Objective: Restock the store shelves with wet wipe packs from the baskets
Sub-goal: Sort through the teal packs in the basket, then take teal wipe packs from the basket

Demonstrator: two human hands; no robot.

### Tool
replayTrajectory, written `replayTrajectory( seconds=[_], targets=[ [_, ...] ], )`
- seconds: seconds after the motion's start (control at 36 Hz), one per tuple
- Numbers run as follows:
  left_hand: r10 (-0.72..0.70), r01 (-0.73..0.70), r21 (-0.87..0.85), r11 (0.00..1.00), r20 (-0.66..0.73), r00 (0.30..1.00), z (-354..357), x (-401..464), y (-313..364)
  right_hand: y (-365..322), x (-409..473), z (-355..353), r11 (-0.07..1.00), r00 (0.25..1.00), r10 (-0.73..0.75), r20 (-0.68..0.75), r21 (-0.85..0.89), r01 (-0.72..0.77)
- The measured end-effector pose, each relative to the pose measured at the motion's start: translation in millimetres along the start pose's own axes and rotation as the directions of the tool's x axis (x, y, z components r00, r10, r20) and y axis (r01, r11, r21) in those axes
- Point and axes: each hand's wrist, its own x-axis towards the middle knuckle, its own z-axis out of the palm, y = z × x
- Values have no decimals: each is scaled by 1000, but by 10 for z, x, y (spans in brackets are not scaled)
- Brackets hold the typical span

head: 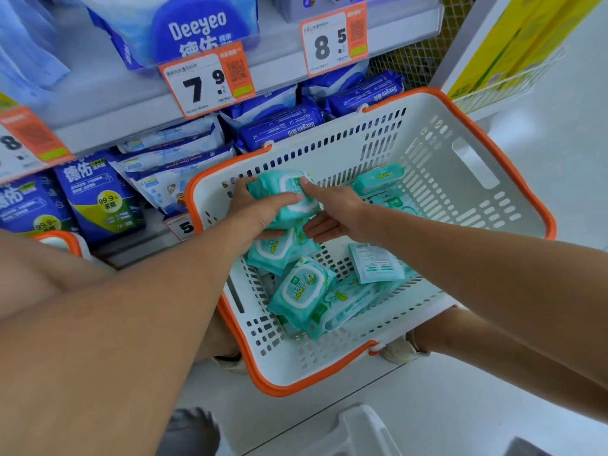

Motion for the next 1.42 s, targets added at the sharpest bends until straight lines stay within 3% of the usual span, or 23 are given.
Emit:
replayTrajectory(
  seconds=[0.11,0.17,0.19,0.25,0.39,0.44,0.56,0.61,0.67,0.72,0.78,0.86,0.92,1.03,1.14,1.25,1.33,1.42],
  targets=[
    [39,-38,27,999,-32,999,-10,19,38,202,112,-134,998,997,60,-53,-3,-61],
    [52,-50,38,998,-37,998,17,14,57,410,138,-135,933,997,71,-37,-350,-80],
    [53,-51,45,998,-35,998,30,4,61,524,137,-96,825,997,83,-2,-561,-70],
    [58,-56,68,996,-23,998,46,-9,56,704,122,49,668,993,105,57,-744,-28],
    [69,-68,86,994,-8,998,58,-31,46,876,197,255,776,985,170,37,-621,-111],
    [78,-78,91,993,-2,997,57,-49,58,796,217,206,738,969,229,95,-666,-109],
    [101,-99,113,989,-12,995,5,-109,110,545,130,46,637,965,182,187,-770,29],
    [99,-97,97,991,-9,995,-55,-163,193,354,4,-121,684,967,140,214,-727,62],
    [98,-98,48,994,-13,995,-128,-240,327,83,-177,-404,797,950,177,259,-604,16],
    [111,-111,-22,994,-8,994,-199,-359,508,-218,-438,-710,926,905,169,390,-378,-10],
    [154,-153,-75,985,9,988,-245,-514,709,-504,-737,-950,992,900,52,433,-128,5],
    [268,-259,-129,957,58,962,-237,-797,1070,-956,-1194,-1019,965,904,-201,378,236,116],
    [355,-333,-194,923,91,930,-220,-1041,1370,-1326,-1489,-910,901,889,-349,295,367,232],
    [438,-390,-353,851,65,897,-365,-1517,1926,-1936,-2144,-707,845,865,-493,98,289,449],
    [476,-398,-464,791,60,877,-593,-1954,2291,-2120,-2591,-534,786,786,-598,158,308,536],
    [611,-555,-377,741,37,791,-646,-2104,2340,-2194,-2741,-211,682,670,-728,144,246,688],
    [659,-589,-410,696,39,751,-714,-2089,2283,-2296,-2759,-62,598,585,-801,126,167,784],
    [732,-640,-498,585,-16,682,-814,-2057,2323,-2362,-2772,1,544,525,-839,139,212,812]
  ],
)
